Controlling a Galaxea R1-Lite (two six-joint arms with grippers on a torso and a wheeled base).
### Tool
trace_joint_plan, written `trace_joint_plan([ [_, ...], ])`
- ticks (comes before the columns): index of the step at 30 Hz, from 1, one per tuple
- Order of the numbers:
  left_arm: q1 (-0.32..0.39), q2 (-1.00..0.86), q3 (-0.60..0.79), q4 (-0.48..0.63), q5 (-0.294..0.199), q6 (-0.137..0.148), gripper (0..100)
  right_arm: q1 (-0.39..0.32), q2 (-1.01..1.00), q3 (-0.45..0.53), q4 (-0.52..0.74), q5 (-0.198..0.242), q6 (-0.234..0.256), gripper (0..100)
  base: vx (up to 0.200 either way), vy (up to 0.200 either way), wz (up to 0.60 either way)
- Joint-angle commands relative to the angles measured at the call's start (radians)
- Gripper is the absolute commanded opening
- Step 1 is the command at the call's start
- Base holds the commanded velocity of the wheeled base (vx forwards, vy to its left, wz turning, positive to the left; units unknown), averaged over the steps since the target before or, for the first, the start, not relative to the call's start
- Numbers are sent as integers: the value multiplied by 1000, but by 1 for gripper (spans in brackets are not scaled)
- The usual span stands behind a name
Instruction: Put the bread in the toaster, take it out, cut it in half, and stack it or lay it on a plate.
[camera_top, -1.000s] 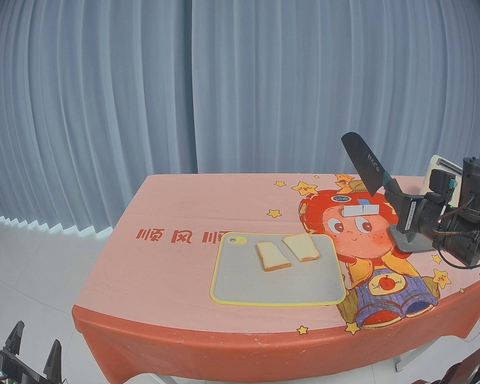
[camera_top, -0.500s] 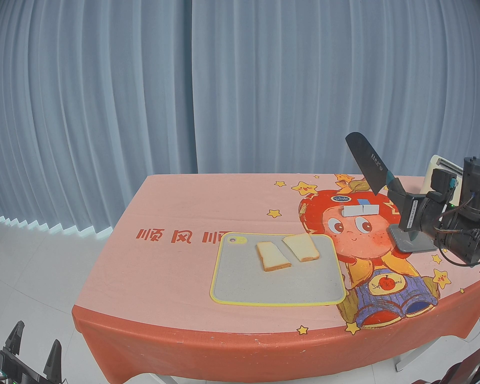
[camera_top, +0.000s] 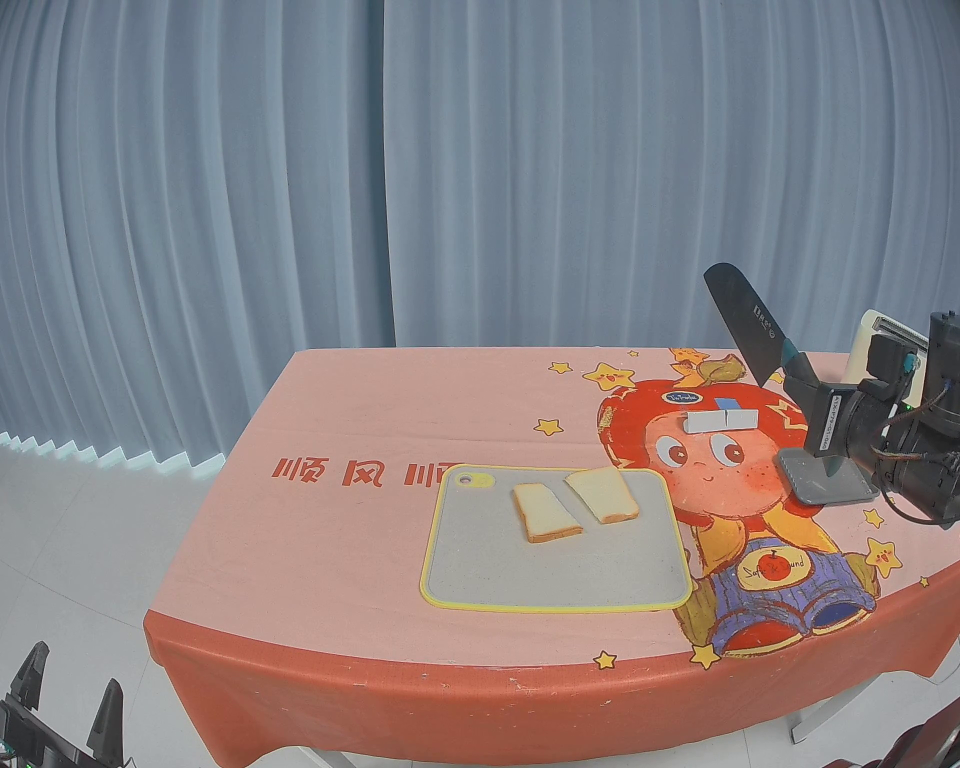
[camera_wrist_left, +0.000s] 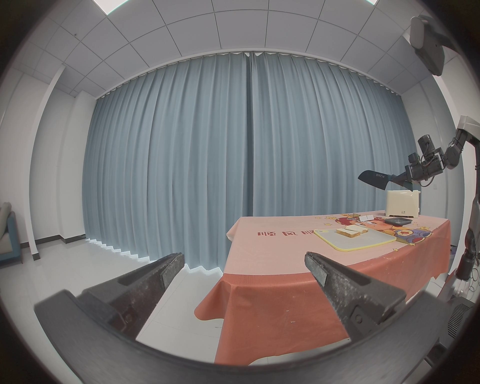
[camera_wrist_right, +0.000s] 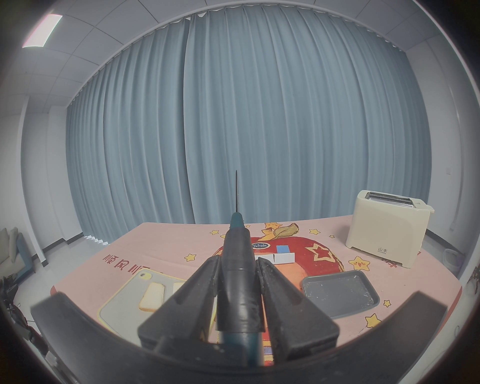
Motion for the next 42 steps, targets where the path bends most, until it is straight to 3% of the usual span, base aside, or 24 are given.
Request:
trace_joint_plan([
  [1, 0, 2, 18, 0, 0, 0, 100, 0, 0, 4, 1, 1, 1, 0, 0, 0, 0],
  [22, 0, 2, 18, 0, 0, 0, 100, -7, 57, 8, -2, 6, 4, 0, 0, 0, 0],
  [29, 0, 2, 18, 0, 0, 0, 100, -37, 66, 5, -2, 50, 10, 0, 0, 0, 0],
  [35, 0, 2, 18, 0, 0, 0, 100, -87, 110, -4, -2, 52, 5, 0, 0, 0, 0],
  [42, 0, 2, 18, 0, 0, 0, 100, -121, 127, -6, -2, 84, 4, 0, 0, 0, 0],
])
